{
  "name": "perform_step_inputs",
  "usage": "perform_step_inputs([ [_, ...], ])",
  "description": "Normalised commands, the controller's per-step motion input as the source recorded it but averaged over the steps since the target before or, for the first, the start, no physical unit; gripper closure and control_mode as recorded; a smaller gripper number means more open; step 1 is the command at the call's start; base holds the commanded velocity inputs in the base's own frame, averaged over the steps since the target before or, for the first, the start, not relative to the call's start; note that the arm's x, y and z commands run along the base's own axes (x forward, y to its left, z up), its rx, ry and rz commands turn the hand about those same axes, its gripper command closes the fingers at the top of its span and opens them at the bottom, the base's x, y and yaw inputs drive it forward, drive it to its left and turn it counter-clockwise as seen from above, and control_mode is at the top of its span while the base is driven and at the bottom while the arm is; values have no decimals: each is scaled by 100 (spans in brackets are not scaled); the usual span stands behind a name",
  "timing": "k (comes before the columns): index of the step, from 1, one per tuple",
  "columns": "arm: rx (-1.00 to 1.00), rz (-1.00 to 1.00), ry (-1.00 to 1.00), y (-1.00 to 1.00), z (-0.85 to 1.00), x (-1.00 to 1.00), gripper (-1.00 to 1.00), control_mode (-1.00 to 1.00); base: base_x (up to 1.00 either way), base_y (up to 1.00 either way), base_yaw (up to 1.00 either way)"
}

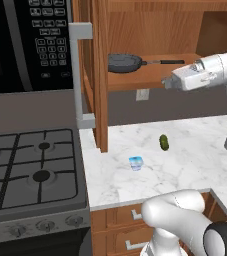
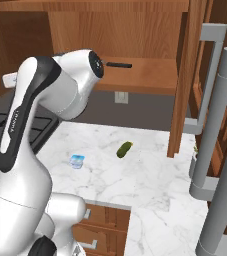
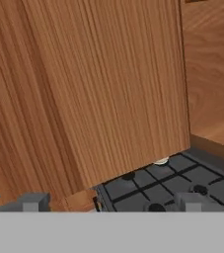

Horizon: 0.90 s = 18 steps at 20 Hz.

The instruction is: Pick the pan from the cabinet and place it on the stove. Then turn on the stove burner for the pan.

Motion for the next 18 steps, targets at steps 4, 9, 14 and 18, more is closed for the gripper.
perform_step_inputs([
  [4,-9,-4,-20,-26,14,39,-100,-100,0,0,0],
  [9,-8,-3,-19,-24,4,42,-100,-100,0,0,0],
  [14,-3,0,-15,-20,0,50,-100,-100,0,0,0],
  [18,0,0,-7,-16,0,62,-100,-100,0,0,0],
])
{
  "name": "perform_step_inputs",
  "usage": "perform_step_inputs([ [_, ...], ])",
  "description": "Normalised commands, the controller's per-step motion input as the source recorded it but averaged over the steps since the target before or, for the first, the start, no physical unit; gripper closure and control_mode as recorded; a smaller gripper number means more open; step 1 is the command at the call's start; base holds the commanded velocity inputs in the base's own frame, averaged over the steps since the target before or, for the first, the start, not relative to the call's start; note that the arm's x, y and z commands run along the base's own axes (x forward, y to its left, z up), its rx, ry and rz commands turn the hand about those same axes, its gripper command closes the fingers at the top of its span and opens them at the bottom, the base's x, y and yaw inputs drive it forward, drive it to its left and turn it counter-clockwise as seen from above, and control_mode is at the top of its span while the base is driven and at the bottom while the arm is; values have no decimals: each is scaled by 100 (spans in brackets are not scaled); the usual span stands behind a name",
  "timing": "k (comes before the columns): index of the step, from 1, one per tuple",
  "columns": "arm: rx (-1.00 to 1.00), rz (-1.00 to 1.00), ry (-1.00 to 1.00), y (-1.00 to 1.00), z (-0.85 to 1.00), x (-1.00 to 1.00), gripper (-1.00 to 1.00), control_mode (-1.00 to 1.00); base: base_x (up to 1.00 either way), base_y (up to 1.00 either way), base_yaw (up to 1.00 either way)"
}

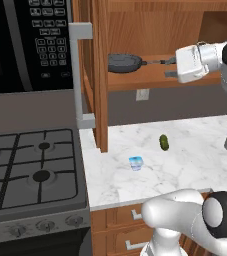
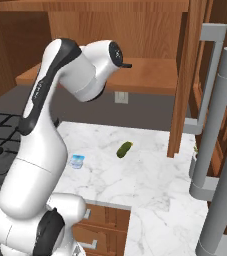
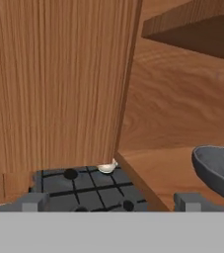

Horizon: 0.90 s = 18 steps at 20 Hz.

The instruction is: Pick the pan from the cabinet and place it on the stove. Then turn on the stove burner for the pan.

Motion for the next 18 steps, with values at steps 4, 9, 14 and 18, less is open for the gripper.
perform_step_inputs([
  [4,0,0,0,-17,0,61,-100,-100,0,0,0],
  [9,-1,0,0,-20,0,56,-100,-100,0,0,0],
  [14,-3,0,0,-23,-1,46,-100,-100,0,0,0],
  [18,-7,0,-1,-18,-6,35,-100,-100,0,0,0],
])
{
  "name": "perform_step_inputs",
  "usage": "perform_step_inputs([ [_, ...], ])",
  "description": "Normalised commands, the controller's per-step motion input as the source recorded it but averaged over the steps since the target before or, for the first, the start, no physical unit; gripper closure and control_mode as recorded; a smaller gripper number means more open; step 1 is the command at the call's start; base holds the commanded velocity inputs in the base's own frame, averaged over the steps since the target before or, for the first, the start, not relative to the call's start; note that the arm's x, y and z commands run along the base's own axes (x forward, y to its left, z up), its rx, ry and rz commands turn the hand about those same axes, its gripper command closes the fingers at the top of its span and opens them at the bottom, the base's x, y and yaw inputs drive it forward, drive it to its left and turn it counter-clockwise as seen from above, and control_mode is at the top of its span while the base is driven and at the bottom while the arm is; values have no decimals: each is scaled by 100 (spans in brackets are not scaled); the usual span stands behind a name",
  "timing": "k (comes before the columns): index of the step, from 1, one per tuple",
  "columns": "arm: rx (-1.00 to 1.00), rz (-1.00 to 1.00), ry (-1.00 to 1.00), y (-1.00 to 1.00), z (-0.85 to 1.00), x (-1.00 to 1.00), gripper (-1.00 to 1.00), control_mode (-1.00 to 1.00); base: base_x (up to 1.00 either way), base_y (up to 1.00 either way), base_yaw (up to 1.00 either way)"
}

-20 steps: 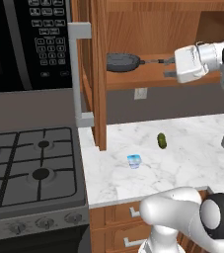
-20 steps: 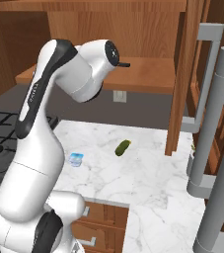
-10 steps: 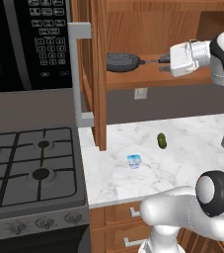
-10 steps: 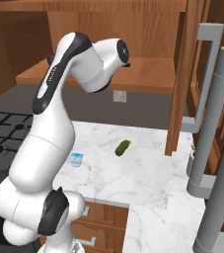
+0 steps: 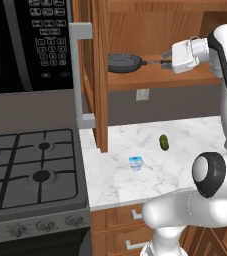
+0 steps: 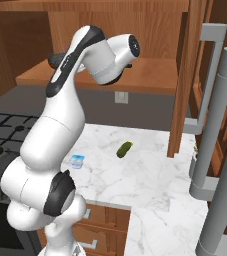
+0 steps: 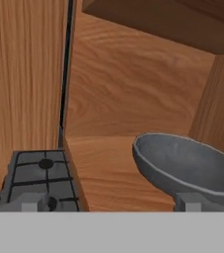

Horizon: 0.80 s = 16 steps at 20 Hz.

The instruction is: Pick the pan from the cabinet and place it on the stove. Then turn on the stove burner for the pan.

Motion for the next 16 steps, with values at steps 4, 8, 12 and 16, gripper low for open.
perform_step_inputs([
  [4,-5,0,-1,-16,-6,31,-100,-100,0,0,0],
  [8,0,0,0,-9,-5,18,-100,-100,0,0,0],
  [12,0,0,0,-3,-11,26,-100,-100,0,0,0],
  [16,-1,0,-1,-2,-19,29,-100,-100,0,0,0],
])
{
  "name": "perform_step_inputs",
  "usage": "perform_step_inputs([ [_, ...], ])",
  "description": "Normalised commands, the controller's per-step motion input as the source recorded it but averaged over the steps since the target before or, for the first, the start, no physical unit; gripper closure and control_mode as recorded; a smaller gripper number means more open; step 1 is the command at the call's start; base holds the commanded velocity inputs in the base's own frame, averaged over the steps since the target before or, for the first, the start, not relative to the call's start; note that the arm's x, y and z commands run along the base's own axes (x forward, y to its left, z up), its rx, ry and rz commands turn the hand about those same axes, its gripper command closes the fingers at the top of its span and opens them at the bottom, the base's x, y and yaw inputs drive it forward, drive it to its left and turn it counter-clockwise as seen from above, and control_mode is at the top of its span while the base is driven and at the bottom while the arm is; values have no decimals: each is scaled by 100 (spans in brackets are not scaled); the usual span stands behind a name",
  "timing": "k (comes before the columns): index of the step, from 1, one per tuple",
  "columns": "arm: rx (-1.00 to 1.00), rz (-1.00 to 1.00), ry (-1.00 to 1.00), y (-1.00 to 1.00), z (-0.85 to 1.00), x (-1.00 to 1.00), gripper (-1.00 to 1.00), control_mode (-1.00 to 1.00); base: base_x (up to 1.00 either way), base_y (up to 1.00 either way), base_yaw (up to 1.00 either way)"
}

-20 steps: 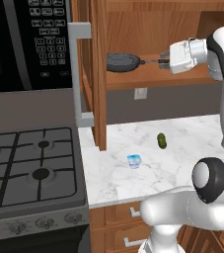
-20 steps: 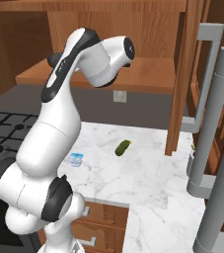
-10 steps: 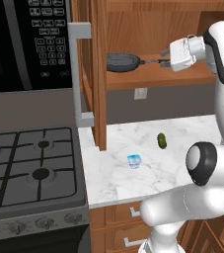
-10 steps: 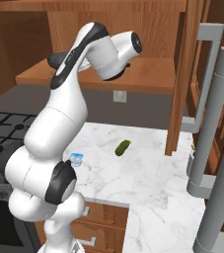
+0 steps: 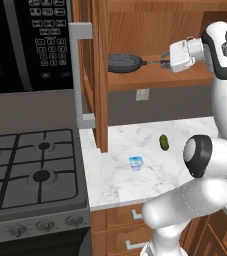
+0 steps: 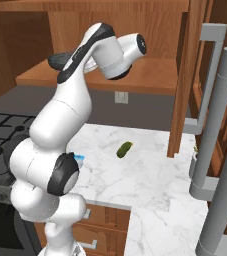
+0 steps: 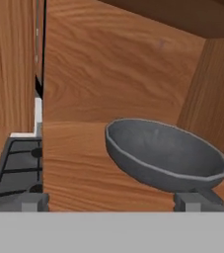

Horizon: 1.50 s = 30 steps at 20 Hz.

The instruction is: Pick the pan from the cabinet and place it on the stove. Then turn on the stove burner for the pan.

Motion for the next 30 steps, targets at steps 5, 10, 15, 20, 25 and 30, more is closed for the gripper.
perform_step_inputs([
  [5,-1,0,-6,-5,-16,24,-100,-100,0,0,0],
  [10,0,0,-9,-8,-3,26,-100,-100,0,0,0],
  [15,-2,0,-10,-8,-1,24,-100,-100,0,0,0],
  [20,-5,0,-2,-4,-6,21,-100,-100,0,0,0],
  [25,-5,0,0,-1,-9,23,-100,-100,0,0,0],
  [30,-6,0,0,0,-15,25,-100,-100,0,0,0],
])
